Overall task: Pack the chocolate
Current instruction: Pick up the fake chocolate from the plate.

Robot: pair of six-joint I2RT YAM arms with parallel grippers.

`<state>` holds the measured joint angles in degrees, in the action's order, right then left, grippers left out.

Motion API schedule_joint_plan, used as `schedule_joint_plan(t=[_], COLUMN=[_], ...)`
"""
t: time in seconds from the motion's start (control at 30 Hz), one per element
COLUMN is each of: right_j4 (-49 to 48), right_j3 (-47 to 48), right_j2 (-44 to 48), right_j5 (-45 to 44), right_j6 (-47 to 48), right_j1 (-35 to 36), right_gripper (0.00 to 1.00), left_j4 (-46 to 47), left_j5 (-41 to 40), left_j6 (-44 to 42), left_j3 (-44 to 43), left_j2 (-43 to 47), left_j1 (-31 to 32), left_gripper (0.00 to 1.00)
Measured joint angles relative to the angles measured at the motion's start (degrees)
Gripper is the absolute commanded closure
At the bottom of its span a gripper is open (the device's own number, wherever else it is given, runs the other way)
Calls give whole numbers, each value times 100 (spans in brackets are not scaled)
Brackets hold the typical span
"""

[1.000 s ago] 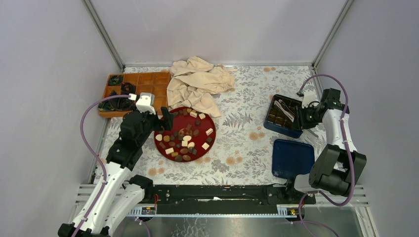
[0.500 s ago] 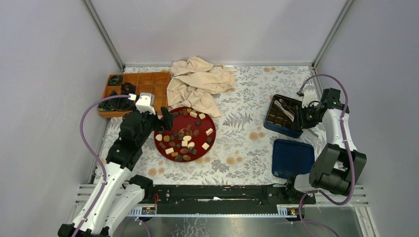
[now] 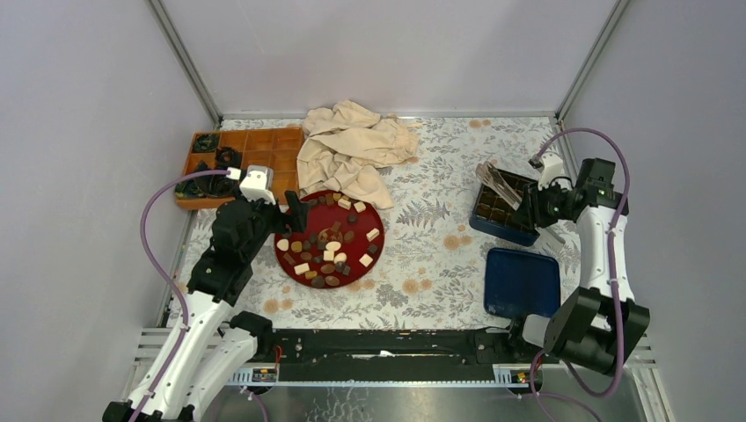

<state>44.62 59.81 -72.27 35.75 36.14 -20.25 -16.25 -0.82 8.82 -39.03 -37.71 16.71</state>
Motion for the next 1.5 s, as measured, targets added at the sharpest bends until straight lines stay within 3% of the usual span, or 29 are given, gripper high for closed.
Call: schedule_joint_plan(t=[0.27,0.5,1.2,1.5], right_j4=[374,481,-26,-9], right_j3=[33,28,-278,-238], right_j2=[437,597,603,516], right_j5=[1099,1453,1491,909], right_j6=[286,319,197,249], right_j1=[57,446,1412,2557], right_gripper=[62,62,61,61], left_j4=[37,72,136,144], left_j5=[87,87,195,295], left_j6=[0,0,0,0], left_j3=[20,81,87,94], left_j2=[46,46,155,-227], left_j1=[0,0,0,0], left_gripper=[2,2,2,2])
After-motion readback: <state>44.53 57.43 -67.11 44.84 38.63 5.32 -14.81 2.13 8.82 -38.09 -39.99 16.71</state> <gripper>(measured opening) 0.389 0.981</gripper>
